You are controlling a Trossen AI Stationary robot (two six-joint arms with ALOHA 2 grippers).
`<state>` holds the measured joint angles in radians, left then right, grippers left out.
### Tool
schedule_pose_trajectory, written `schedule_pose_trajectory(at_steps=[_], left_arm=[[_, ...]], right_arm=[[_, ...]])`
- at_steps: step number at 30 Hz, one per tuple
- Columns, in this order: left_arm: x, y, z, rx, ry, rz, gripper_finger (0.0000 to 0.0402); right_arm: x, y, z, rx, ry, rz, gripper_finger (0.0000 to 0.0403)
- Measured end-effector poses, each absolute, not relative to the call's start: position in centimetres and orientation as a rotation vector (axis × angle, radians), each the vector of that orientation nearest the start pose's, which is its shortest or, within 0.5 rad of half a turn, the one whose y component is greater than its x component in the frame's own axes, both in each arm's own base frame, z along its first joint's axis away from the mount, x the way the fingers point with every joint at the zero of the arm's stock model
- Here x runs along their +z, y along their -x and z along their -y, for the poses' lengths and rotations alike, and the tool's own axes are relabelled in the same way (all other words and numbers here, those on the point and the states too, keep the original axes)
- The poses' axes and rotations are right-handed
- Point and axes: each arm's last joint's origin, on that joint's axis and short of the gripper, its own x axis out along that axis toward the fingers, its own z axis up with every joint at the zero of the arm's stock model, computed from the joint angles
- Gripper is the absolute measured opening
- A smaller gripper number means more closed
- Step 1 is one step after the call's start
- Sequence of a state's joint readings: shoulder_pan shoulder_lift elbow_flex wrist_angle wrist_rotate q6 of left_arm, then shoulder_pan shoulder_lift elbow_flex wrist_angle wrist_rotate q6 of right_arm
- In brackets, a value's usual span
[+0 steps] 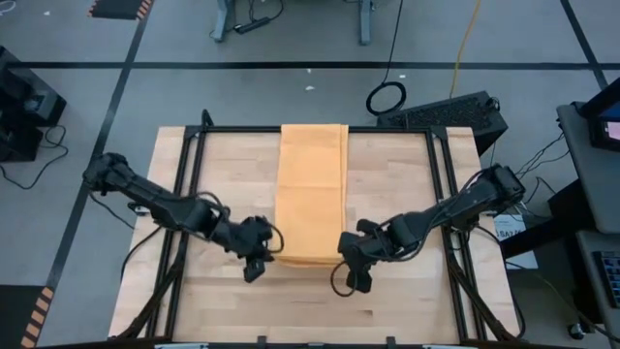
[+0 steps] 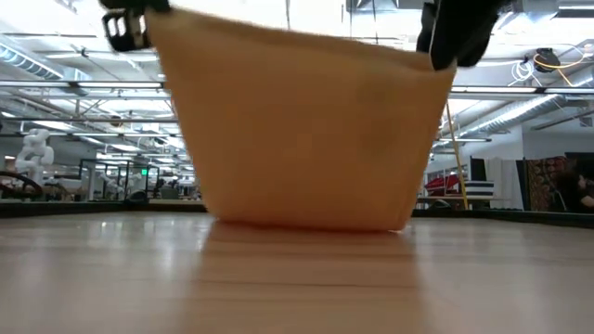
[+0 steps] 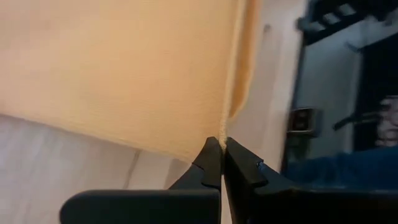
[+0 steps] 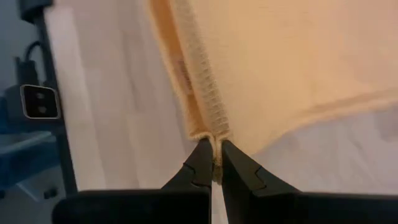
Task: Roll towel
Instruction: Roll the yellow towel
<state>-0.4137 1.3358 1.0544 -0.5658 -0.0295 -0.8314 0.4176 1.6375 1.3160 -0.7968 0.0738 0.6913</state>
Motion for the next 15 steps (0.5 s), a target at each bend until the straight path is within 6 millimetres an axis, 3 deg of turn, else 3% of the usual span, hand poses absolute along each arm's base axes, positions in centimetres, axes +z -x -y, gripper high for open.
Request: schedule_pose_trajectory(at_steps=[8, 15], left_arm=[[21.5, -25.3, 13.4, 0.074, 0.486, -0.998, 0.0003], [18.2, -26.5, 15.5, 0.006, 0.497, -0.952, 0.0004]], right_arm=[[21.0, -29.8, -13.9, -0.045, -0.356, -1.042, 0.0004], [17.3, -28.7, -13.7, 0.009, -0.456, -1.009, 0.0004]])
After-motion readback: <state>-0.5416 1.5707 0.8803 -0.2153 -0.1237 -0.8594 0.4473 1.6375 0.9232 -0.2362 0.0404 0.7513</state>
